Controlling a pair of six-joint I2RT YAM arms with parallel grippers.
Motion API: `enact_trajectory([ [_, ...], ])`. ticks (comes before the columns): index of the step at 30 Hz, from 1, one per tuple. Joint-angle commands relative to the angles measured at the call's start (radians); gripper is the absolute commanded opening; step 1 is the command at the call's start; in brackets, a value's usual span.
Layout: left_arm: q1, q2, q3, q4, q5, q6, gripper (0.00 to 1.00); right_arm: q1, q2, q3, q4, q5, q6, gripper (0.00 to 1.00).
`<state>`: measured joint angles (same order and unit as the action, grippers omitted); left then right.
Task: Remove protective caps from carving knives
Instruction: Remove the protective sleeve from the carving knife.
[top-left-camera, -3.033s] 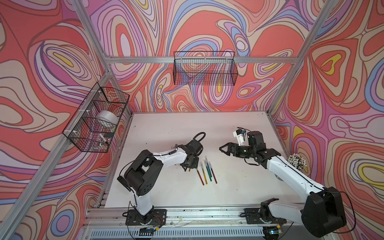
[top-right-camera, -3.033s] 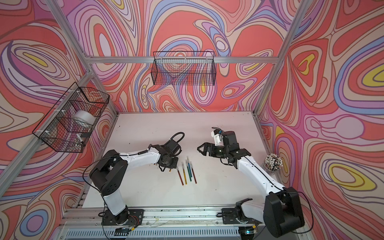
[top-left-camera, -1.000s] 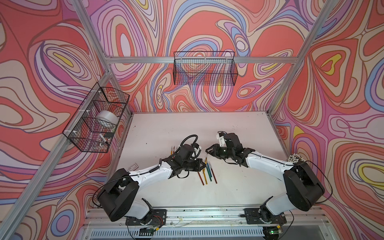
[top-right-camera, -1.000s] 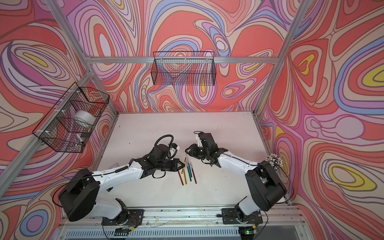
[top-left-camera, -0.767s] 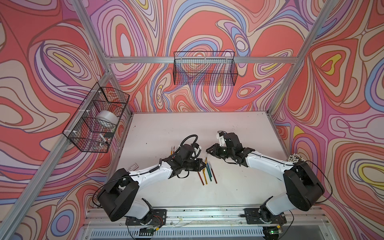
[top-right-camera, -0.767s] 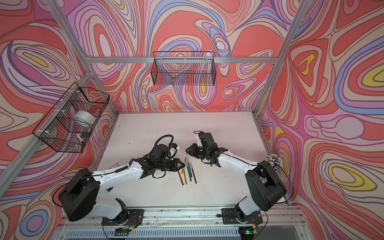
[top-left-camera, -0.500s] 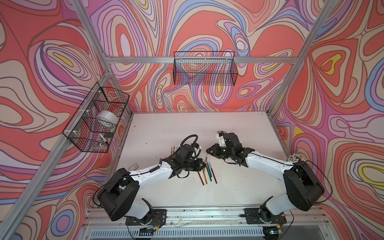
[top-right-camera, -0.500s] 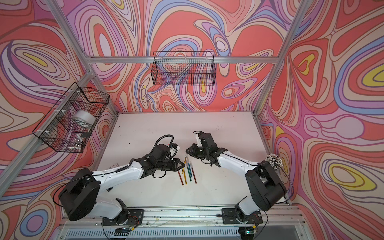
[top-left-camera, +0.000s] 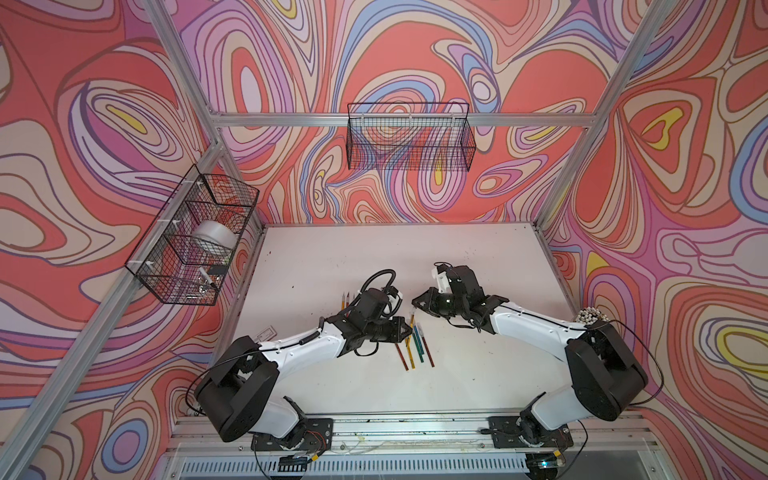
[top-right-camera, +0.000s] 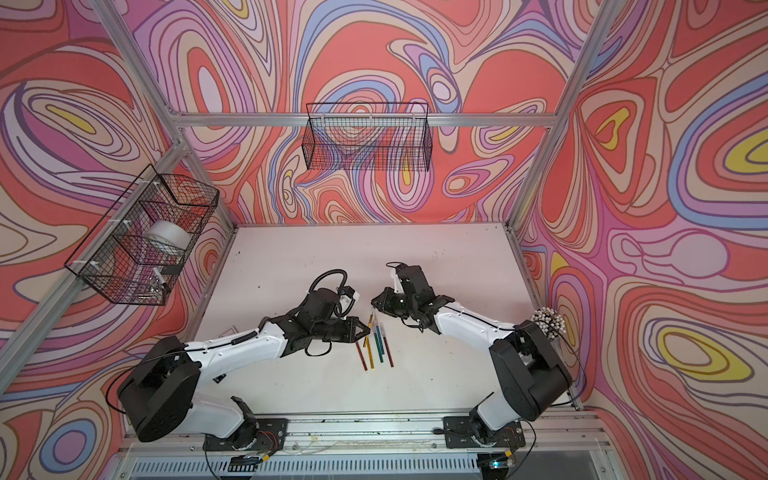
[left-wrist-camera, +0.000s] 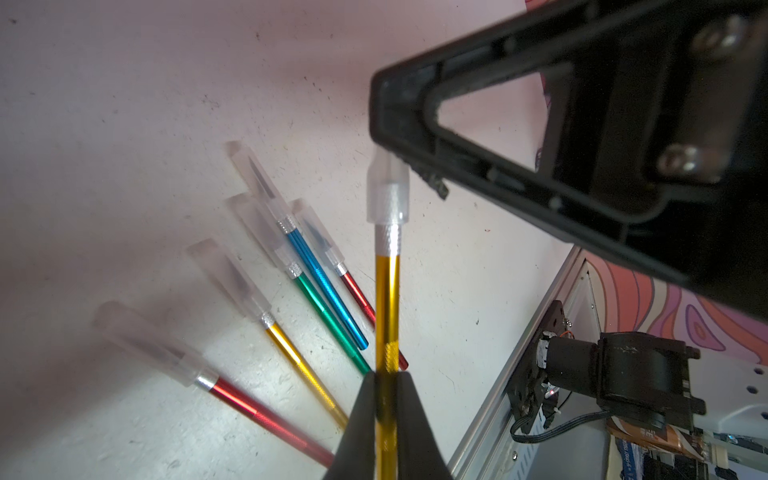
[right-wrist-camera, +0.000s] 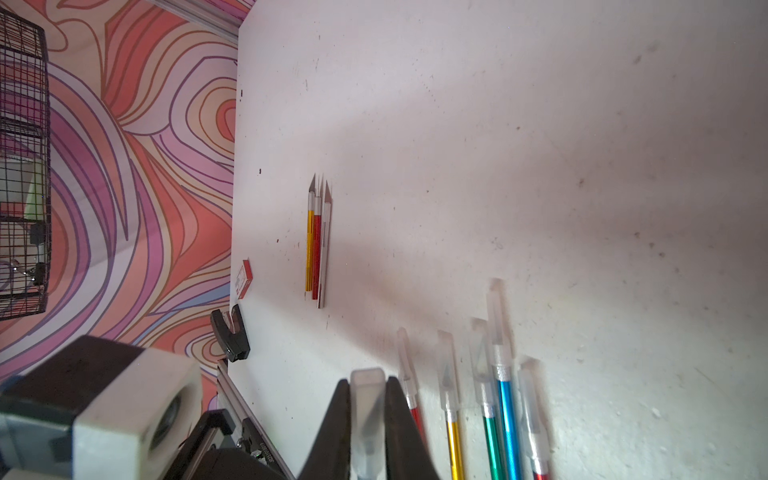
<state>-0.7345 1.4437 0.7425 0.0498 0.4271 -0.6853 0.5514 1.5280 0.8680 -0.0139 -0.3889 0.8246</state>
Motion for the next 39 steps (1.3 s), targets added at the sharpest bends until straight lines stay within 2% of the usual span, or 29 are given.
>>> enact_trajectory([
  [1, -0.007, 0.022, 0.007, 0.000, 0.007, -0.002, 0.18, 0.005, 0.005, 0.026, -0.001, 0.000, -0.004, 0.10],
  [5, -0.008, 0.035, 0.009, -0.001, 0.014, -0.002, 0.25, 0.007, 0.002, 0.031, -0.005, -0.001, -0.007, 0.09],
  [8, -0.008, 0.039, 0.009, 0.006, 0.023, -0.004, 0.26, 0.007, 0.003, 0.033, -0.006, -0.003, -0.010, 0.09],
  [17, -0.008, 0.043, 0.017, 0.005, 0.029, -0.002, 0.09, 0.006, 0.007, 0.031, -0.006, -0.005, -0.010, 0.11],
  [21, -0.007, 0.040, 0.015, 0.015, 0.032, -0.001, 0.06, 0.006, 0.011, 0.031, -0.003, -0.011, -0.010, 0.21],
  [27, -0.008, 0.029, 0.007, 0.017, 0.028, 0.003, 0.05, 0.006, 0.017, 0.028, 0.007, -0.020, -0.005, 0.27],
  [34, -0.008, 0.024, 0.001, 0.022, 0.028, 0.000, 0.04, 0.006, 0.021, 0.025, 0.013, -0.027, -0.002, 0.25],
  [39, -0.007, 0.026, 0.009, 0.020, 0.028, 0.002, 0.04, 0.006, 0.022, 0.023, 0.013, -0.019, 0.000, 0.17],
])
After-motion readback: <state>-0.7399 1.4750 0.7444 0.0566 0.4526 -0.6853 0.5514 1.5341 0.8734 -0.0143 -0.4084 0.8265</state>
